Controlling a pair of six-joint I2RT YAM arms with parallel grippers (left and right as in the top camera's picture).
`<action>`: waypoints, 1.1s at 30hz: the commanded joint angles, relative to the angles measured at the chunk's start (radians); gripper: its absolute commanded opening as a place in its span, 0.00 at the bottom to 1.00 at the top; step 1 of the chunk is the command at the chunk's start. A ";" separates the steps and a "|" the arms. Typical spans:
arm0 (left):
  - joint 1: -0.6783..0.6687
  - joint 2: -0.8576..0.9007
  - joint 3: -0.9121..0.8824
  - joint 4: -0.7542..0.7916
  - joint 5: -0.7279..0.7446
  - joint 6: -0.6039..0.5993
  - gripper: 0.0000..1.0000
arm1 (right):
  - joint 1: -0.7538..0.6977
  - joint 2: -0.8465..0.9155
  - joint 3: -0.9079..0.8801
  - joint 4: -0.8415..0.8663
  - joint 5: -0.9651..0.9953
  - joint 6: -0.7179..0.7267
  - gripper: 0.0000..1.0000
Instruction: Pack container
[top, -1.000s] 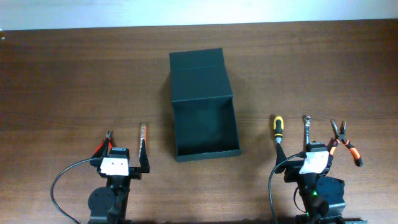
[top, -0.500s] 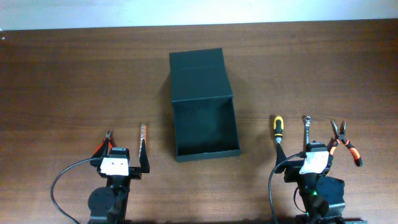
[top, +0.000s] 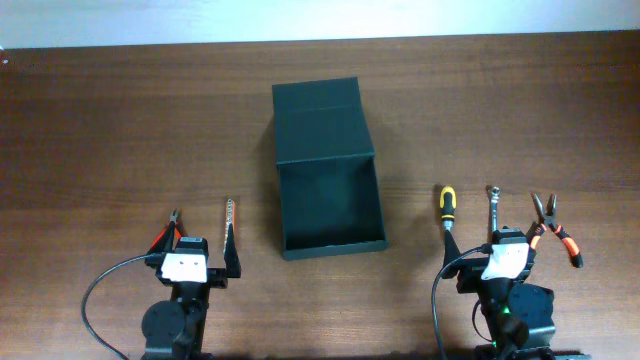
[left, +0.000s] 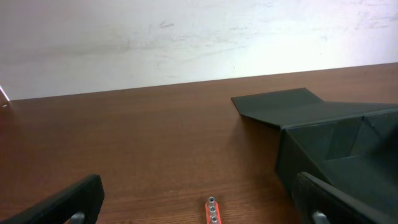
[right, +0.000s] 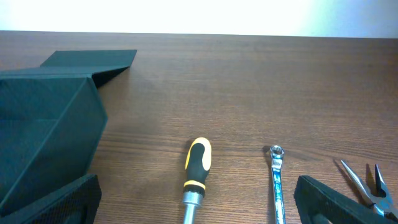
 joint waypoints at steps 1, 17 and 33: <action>-0.005 -0.010 -0.009 0.003 -0.003 -0.006 0.99 | 0.005 -0.009 -0.006 -0.004 -0.010 0.000 0.99; -0.005 -0.010 -0.009 0.004 -0.003 -0.006 0.99 | 0.005 -0.009 -0.006 -0.004 -0.002 0.000 0.99; -0.002 0.409 0.597 -0.444 -0.014 -0.077 0.99 | 0.004 0.393 0.549 -0.220 -0.055 0.151 0.99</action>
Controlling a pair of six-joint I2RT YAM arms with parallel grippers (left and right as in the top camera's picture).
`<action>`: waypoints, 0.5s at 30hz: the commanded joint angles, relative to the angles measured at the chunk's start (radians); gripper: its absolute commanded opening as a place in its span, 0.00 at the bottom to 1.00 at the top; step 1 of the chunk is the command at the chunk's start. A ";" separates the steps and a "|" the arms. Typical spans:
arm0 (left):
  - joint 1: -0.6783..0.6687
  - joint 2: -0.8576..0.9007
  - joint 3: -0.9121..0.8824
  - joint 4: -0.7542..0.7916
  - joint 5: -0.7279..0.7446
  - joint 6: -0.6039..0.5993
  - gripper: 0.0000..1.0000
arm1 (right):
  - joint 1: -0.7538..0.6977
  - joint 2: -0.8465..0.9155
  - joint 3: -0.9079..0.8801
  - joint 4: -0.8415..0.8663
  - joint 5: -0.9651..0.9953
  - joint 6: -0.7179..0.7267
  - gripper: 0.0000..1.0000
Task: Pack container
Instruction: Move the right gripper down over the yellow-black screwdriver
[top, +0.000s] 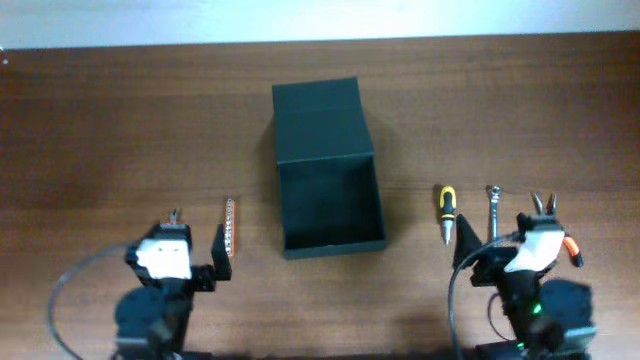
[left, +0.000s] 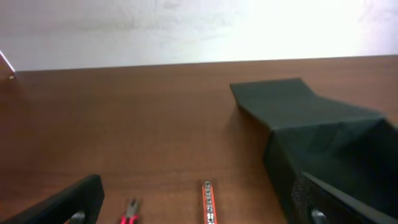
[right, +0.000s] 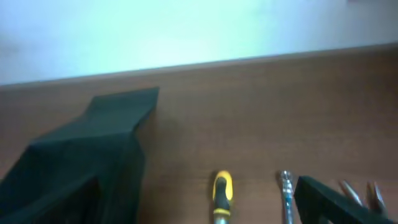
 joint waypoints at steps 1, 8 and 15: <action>-0.002 0.226 0.238 -0.130 0.001 -0.012 0.99 | 0.004 0.209 0.240 -0.155 -0.011 0.014 0.99; -0.002 0.636 0.591 -0.490 0.000 -0.012 0.99 | 0.004 0.640 0.660 -0.619 -0.012 0.014 0.99; -0.002 0.869 0.670 -0.558 0.000 -0.013 0.99 | 0.003 0.934 0.841 -0.766 -0.030 0.015 0.99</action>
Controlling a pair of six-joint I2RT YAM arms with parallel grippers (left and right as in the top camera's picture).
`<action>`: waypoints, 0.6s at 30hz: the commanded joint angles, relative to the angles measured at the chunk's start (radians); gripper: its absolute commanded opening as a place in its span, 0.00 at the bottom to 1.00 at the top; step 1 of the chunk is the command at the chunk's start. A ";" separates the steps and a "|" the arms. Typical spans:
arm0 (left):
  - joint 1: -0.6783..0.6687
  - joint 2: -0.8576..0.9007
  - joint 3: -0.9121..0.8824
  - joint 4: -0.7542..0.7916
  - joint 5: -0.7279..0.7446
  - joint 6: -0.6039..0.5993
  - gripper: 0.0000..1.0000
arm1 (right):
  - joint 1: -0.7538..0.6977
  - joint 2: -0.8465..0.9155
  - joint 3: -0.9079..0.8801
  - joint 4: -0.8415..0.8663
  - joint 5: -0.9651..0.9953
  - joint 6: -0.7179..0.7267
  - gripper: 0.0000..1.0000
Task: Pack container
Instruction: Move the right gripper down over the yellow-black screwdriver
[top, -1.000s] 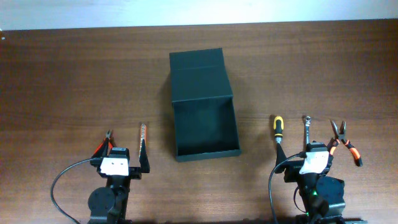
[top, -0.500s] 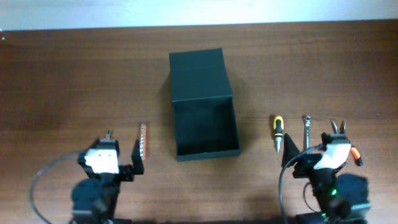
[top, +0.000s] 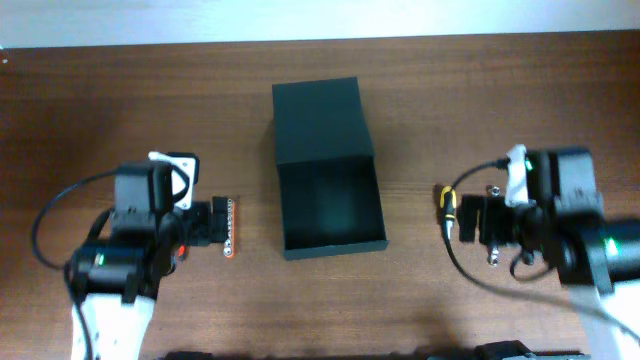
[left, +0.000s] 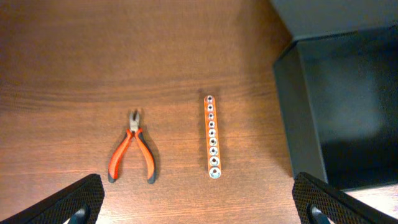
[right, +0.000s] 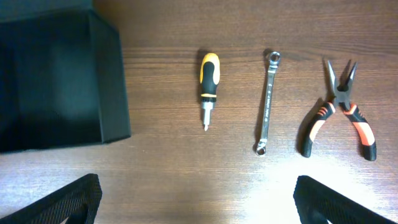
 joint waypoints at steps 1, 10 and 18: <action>-0.002 0.090 0.023 -0.009 0.001 -0.010 0.99 | 0.004 0.113 0.040 0.008 -0.014 0.013 0.99; -0.002 0.169 0.023 -0.009 0.000 -0.010 0.99 | 0.003 0.476 0.036 0.105 -0.005 0.041 0.99; -0.002 0.169 0.023 -0.009 0.000 -0.010 0.99 | -0.032 0.608 -0.024 0.247 -0.025 0.037 0.99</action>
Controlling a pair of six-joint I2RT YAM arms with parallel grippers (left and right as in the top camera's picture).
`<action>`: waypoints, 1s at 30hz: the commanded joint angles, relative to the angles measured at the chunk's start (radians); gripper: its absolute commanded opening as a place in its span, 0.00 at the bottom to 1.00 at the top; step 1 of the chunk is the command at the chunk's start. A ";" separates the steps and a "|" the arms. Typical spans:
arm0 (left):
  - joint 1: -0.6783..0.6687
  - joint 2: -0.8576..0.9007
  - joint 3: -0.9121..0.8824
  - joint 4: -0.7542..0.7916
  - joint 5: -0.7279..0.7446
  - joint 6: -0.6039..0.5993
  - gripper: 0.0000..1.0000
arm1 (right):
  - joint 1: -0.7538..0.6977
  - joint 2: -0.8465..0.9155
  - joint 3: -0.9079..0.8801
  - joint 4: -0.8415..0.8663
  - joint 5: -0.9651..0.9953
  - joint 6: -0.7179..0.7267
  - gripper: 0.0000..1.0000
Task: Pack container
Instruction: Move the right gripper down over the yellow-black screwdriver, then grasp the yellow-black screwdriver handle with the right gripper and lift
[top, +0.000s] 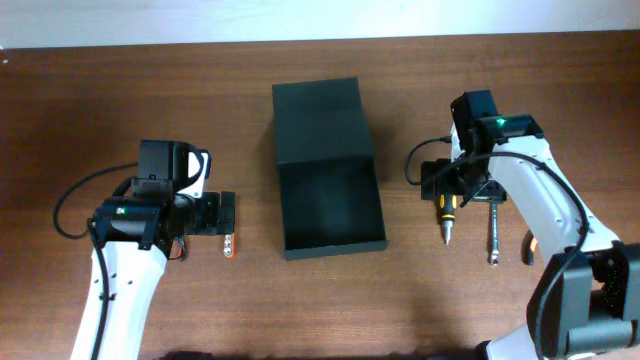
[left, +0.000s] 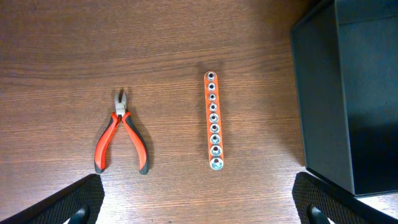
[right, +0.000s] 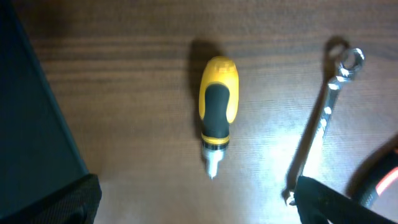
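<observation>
The black box (top: 331, 212) stands open at the table's middle, its lid (top: 320, 120) laid back behind it. My left gripper (top: 222, 213) hangs open, pointing down over an orange socket rail (left: 213, 119) and red-handled cutters (left: 120, 133); the box wall (left: 323, 93) lies to its right. My right gripper (top: 440, 182) is open and low above the yellow-and-black screwdriver (right: 216, 111), with the wrench (right: 322, 118) beside it. The left fingers (left: 73, 200) and right fingers (right: 336, 200) hold nothing.
Orange-handled pliers (right: 387, 180) lie right of the wrench, partly under my right arm in the overhead view. The screwdriver's tip (top: 446, 238) and the wrench (top: 492, 235) point toward the table's front edge. Bare wood surrounds the box.
My right gripper has moved in toward the box and dropped close over the screwdriver, which now fills its view. My left gripper has shifted slightly nearer the socket rail and cutters. Nothing was picked up.
Both arms first sat folded at the front edge, wrist cameras looking level across the table. Then they were raised, then pointing down over their tools on each side of the box. Now the right hovers low over the screwdriver, both grippers open throughout.
</observation>
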 joint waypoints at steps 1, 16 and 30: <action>-0.002 0.000 0.019 0.000 0.000 -0.010 0.99 | -0.031 0.006 -0.045 0.046 -0.018 0.011 0.99; -0.002 0.000 0.019 0.006 0.000 -0.010 0.99 | -0.087 0.008 -0.280 0.259 -0.028 0.000 0.99; -0.002 0.000 0.019 0.006 0.000 -0.010 0.99 | -0.085 0.074 -0.281 0.336 -0.028 -0.058 0.99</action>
